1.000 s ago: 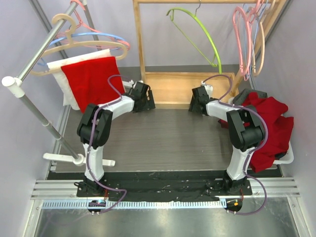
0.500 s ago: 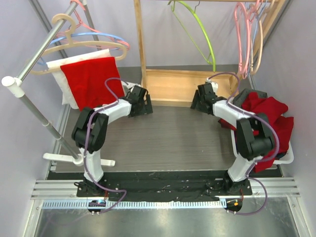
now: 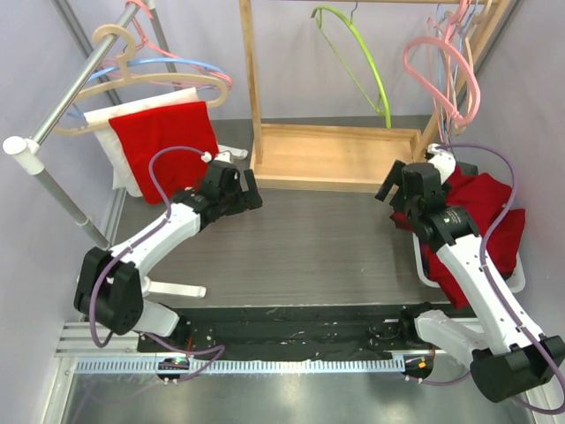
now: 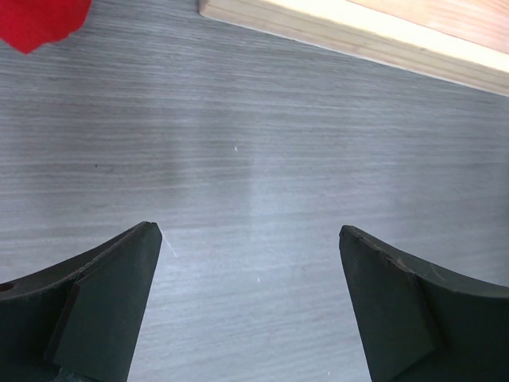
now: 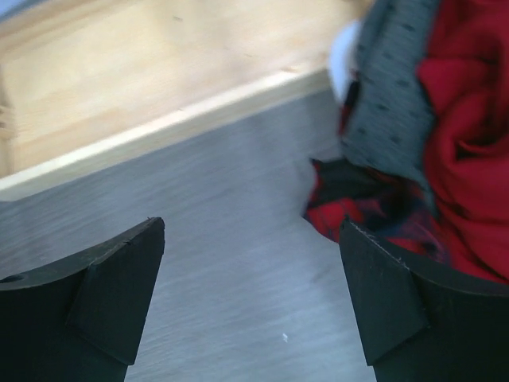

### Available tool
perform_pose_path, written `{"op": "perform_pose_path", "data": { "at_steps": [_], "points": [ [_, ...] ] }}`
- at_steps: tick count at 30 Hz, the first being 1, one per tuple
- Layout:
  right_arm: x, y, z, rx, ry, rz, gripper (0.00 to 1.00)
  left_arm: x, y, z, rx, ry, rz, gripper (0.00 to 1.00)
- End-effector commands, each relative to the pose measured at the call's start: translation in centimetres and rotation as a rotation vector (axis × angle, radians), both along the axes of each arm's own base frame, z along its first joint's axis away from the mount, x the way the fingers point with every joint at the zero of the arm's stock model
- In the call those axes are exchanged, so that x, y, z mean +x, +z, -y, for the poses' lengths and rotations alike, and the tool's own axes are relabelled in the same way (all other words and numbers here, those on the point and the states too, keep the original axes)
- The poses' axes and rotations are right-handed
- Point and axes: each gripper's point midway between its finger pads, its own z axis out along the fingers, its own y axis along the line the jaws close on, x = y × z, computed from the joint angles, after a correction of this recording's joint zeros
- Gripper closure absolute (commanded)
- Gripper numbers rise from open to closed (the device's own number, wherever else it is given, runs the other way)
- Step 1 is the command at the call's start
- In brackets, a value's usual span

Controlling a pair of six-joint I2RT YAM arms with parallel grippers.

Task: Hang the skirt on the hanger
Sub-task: Pick up the skirt from the bin.

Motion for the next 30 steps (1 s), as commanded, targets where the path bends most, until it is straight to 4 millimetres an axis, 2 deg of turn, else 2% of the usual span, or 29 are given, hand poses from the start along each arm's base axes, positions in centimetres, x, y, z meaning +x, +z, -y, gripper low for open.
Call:
{"op": "perform_pose_path", "data": {
  "at_steps": [1,3,4,8,11,16,19,20,26,30],
  "points": [
    [-3.9,-3.7,3.8,-0.093,-0.184,-0.148,0.07,-1.7,1.5,0.5,-0.067,-0.039,0.024,0.00],
    [-4.7,-3.9,5.1,-0.108,-0.261,-0.140,0.09,-2.2,1.7,0.6,-0.078,-0.052,0.022,0.00],
    [-5.1,-4.6,5.6,-0.123,-0.285,-0.150,0.10,-2.6,2.0,0.5,-0.086,-0.056,0.028,0.00],
    [-5.9,-5.8,6.7,-0.134,-0.359,-0.145,0.14,-3.5,2.4,0.4,-0.113,-0.059,0.037,0.00],
    [-6.6,-5.1,7.4,-0.108,-0.414,-0.093,0.15,-3.9,2.6,0.4,-0.126,-0.063,0.041,0.00],
    [-7.5,-2.5,9.5,-0.134,-0.513,-0.013,0.13,-4.1,3.2,0.3,-0.130,-0.067,0.053,0.00],
    [-8.3,-2.1,11.2,-0.155,-0.589,-0.011,0.08,-4.3,3.3,0.2,-0.127,-0.068,0.049,0.00],
    [-8.4,-2.1,11.5,-0.154,-0.605,-0.010,0.03,-4.4,3.4,0.1,-0.127,-0.068,0.050,0.00],
    [-8.4,-3.1,13.8,-0.157,-0.696,-0.043,0.00,-4.7,3.6,0.5,-0.139,-0.089,0.040,0.00],
    [-7.9,-4.7,15.5,-0.123,-0.732,-0.077,0.00,-4.7,3.6,0.4,-0.137,-0.087,0.040,0.00]
  ]
}}
